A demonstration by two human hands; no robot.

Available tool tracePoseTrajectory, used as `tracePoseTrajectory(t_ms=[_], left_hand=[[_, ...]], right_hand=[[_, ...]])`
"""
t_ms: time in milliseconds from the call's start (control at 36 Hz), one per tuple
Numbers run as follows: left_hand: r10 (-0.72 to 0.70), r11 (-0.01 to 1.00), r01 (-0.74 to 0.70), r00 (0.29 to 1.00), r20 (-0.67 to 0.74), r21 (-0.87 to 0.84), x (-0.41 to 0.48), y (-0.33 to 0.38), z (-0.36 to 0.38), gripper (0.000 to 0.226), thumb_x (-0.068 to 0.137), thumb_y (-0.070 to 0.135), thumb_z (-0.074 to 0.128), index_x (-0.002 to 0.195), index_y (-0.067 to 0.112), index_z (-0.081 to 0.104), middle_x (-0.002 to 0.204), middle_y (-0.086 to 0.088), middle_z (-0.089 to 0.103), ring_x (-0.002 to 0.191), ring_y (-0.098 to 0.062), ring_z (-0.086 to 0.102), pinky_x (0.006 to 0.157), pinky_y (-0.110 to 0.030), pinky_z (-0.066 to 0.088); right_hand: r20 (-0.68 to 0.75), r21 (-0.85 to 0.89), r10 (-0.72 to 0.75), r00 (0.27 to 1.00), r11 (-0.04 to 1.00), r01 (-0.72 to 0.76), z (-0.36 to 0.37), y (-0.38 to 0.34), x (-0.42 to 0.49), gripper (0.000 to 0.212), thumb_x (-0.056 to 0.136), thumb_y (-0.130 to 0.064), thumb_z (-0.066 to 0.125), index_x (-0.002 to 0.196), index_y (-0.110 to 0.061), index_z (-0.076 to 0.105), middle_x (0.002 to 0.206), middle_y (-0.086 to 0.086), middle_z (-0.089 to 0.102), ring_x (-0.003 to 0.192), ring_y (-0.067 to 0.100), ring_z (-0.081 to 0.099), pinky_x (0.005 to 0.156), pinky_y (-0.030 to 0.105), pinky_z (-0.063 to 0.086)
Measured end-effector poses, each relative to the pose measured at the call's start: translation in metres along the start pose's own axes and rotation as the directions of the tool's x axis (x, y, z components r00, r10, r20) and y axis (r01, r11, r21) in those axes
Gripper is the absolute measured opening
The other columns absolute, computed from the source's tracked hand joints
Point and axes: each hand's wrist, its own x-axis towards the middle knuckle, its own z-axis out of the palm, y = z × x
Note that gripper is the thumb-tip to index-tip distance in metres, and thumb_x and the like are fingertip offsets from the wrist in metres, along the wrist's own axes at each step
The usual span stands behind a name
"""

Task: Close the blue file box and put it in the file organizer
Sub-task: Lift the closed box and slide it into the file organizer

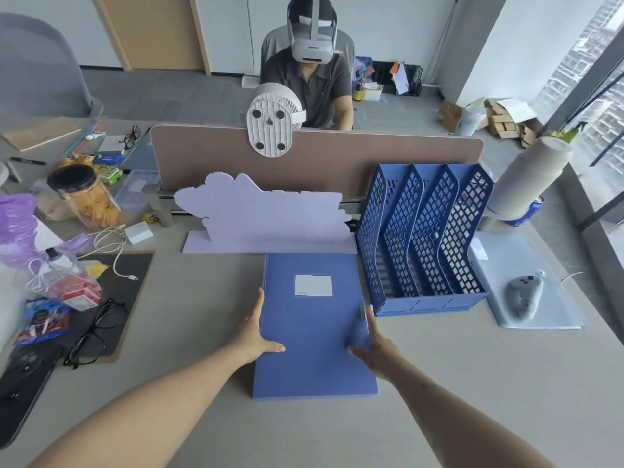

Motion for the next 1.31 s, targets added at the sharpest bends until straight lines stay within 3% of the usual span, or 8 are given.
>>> tracePoseTrajectory(t_ms=[167,417,583,722,861,1000,1111,1306], left_hand=[[0.040,0.992,-0.044,0.999,-0.032,-0.115,-0.013,-0.017,0.001,0.126,0.067,0.005,0.088,0.154,0.042,0.006,0.164,0.014,0.013,0.151,-0.012,0.016,0.116,-0.031,0.027],[0.141,0.937,-0.179,0.980,-0.144,-0.299,-0.043,-0.014,-0.029,0.115,0.071,-0.013,0.079,0.155,0.031,0.015,0.151,0.016,0.030,0.133,-0.010,0.039,0.100,-0.024,0.042],[0.253,0.922,-0.297,0.948,-0.193,-0.247,-0.040,0.024,-0.055,0.119,0.067,0.006,0.088,0.142,0.065,0.017,0.146,0.021,0.045,0.117,-0.018,0.060,0.100,-0.047,0.052],[0.420,0.877,-0.453,0.885,-0.200,-0.160,-0.039,0.091,-0.054,0.117,0.070,0.014,0.088,0.145,0.063,0.012,0.141,0.028,0.044,0.104,-0.018,0.067,0.095,-0.046,0.054],[0.578,0.792,-0.596,0.801,-0.153,-0.132,-0.038,0.149,-0.041,0.115,0.072,0.016,0.087,0.145,0.063,0.012,0.151,0.033,0.031,0.115,-0.013,0.060,0.100,-0.038,0.049],[0.690,0.715,-0.693,0.721,-0.067,-0.094,-0.035,0.197,-0.019,0.114,0.072,0.014,0.087,0.139,0.070,0.013,0.154,0.028,0.030,0.119,-0.016,0.060,0.100,-0.034,0.049],[0.736,0.676,-0.736,0.675,0.039,-0.038,-0.031,0.231,0.006,0.116,0.073,0.011,0.086,0.140,0.068,0.010,0.145,0.042,0.025,0.131,-0.017,0.052,0.103,-0.036,0.050],[0.707,0.660,-0.735,0.678,0.202,0.154,-0.018,0.276,0.049,0.118,0.070,0.035,0.086,0.140,0.067,-0.004,0.162,0.004,0.022,0.146,-0.022,0.032,0.110,-0.036,0.040]], right_hand=[[0.050,0.209,-0.117,0.992,0.972,0.105,0.006,0.005,-0.013,0.103,0.080,-0.035,0.074,0.151,-0.037,-0.001,0.155,-0.012,0.024,0.142,0.020,0.031,0.102,0.024,0.030],[-0.093,0.360,-0.304,0.948,0.877,0.317,0.012,-0.016,-0.036,0.096,0.084,-0.024,0.071,0.152,-0.035,0.005,0.156,-0.023,0.016,0.131,-0.027,0.013,0.102,-0.003,0.016],[-0.325,0.364,-0.341,0.882,0.816,0.449,-0.018,-0.045,-0.053,0.092,0.082,-0.020,0.069,0.151,-0.038,0.010,0.157,-0.026,0.015,0.139,-0.018,0.012,0.120,0.028,0.018],[-0.553,0.275,-0.375,0.744,0.760,0.588,-0.074,-0.049,-0.084,0.086,0.083,-0.013,0.069,0.151,-0.029,0.020,0.156,-0.021,0.024,0.144,-0.002,0.019,0.120,0.033,0.021],[-0.687,0.227,-0.304,0.660,0.773,0.593,-0.131,-0.042,-0.120,0.104,0.074,-0.024,0.080,0.146,-0.053,0.011,0.149,-0.030,0.024,0.129,0.004,0.043,0.097,0.032,0.046],[-0.666,0.335,-0.276,0.693,0.720,0.608,-0.181,-0.027,-0.165,0.085,0.084,-0.035,0.068,0.140,-0.063,0.010,0.132,-0.013,0.055,0.100,0.016,0.068,0.083,0.023,0.055],[-0.682,0.263,-0.252,0.687,0.792,0.551,-0.207,-0.007,-0.190,0.087,0.086,-0.028,0.068,0.140,-0.062,0.009,0.111,-0.015,0.058,0.064,0.008,0.066,0.069,0.025,0.053],[-0.700,0.185,-0.201,0.685,0.876,0.446,-0.205,0.018,-0.194,0.108,0.079,-0.016,0.075,0.136,-0.069,0.000,0.110,0.002,0.050,0.056,0.013,0.048,0.075,0.027,0.050]])
